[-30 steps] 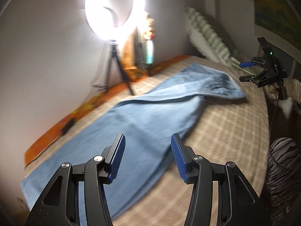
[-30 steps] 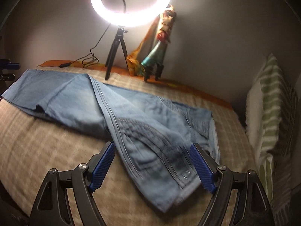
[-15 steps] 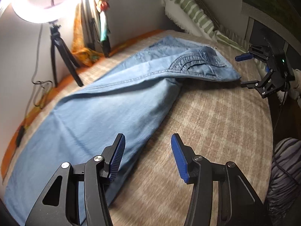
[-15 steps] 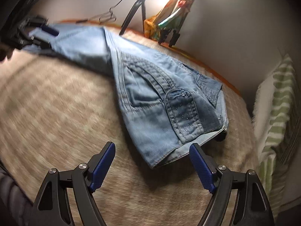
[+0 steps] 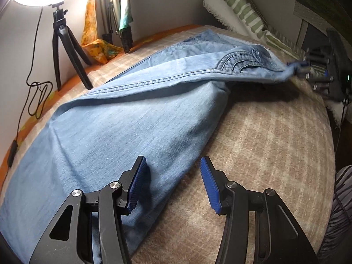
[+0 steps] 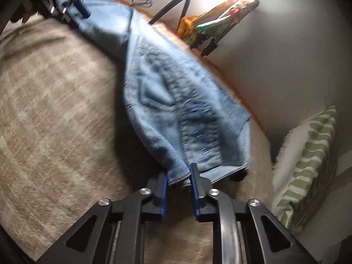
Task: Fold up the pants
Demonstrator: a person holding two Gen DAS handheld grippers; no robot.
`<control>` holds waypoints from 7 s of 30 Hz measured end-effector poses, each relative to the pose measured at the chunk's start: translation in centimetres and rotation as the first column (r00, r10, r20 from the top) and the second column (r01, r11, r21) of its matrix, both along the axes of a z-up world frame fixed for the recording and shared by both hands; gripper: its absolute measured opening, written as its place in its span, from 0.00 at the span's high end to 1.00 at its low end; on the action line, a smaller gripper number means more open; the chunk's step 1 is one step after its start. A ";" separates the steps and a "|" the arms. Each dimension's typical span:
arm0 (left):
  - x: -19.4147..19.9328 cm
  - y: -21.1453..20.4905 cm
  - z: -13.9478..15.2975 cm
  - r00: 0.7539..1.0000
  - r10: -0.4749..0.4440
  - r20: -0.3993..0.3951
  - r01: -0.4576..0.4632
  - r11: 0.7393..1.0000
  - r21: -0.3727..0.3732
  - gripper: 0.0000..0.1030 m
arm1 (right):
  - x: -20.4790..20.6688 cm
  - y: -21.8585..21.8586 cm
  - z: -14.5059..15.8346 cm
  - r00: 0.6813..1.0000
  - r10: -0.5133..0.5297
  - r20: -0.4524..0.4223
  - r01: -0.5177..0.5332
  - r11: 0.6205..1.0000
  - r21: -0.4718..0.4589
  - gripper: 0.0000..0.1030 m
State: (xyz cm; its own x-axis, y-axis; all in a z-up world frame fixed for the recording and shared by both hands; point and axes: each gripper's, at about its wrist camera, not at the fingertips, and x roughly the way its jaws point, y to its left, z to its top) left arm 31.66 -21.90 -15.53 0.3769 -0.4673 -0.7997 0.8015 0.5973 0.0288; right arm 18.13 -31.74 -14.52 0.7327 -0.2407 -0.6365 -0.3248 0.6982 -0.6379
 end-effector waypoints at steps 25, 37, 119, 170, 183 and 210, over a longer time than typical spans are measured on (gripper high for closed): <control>1.4 0.3 -1.0 0.999 0.014 -0.031 -0.016 0.998 -0.053 0.52 | 25.1 -8.7 2.9 0.980 -0.197 0.022 0.198 0.973 -0.121 0.91; 1.1 0.6 0.5 1.000 0.017 -0.021 -0.018 0.997 -0.080 0.52 | 27.0 -11.1 0.8 0.944 -0.331 -0.012 0.328 0.939 -0.099 0.52; -2.7 -15.8 -1.1 0.906 -0.407 -0.118 0.395 0.912 -0.114 0.52 | 14.5 -19.1 4.8 0.816 -0.482 -0.321 0.463 0.210 0.861 0.87; -6.1 38.7 17.4 0.793 0.606 -0.057 -0.609 0.791 -0.065 0.51 | 6.5 12.4 15.7 0.997 -0.063 -0.034 0.066 0.643 0.763 0.29; -6.3 49.5 0.0 0.507 0.686 -0.522 -0.862 0.405 -0.305 0.51 | 7.2 22.7 11.3 0.991 0.053 -0.125 0.057 0.671 0.739 0.29; -4.3 50.7 -4.7 0.343 0.805 -0.483 -0.901 0.136 -0.413 0.71 | 10.9 38.1 7.5 0.945 0.248 -0.215 -0.019 0.696 0.718 0.29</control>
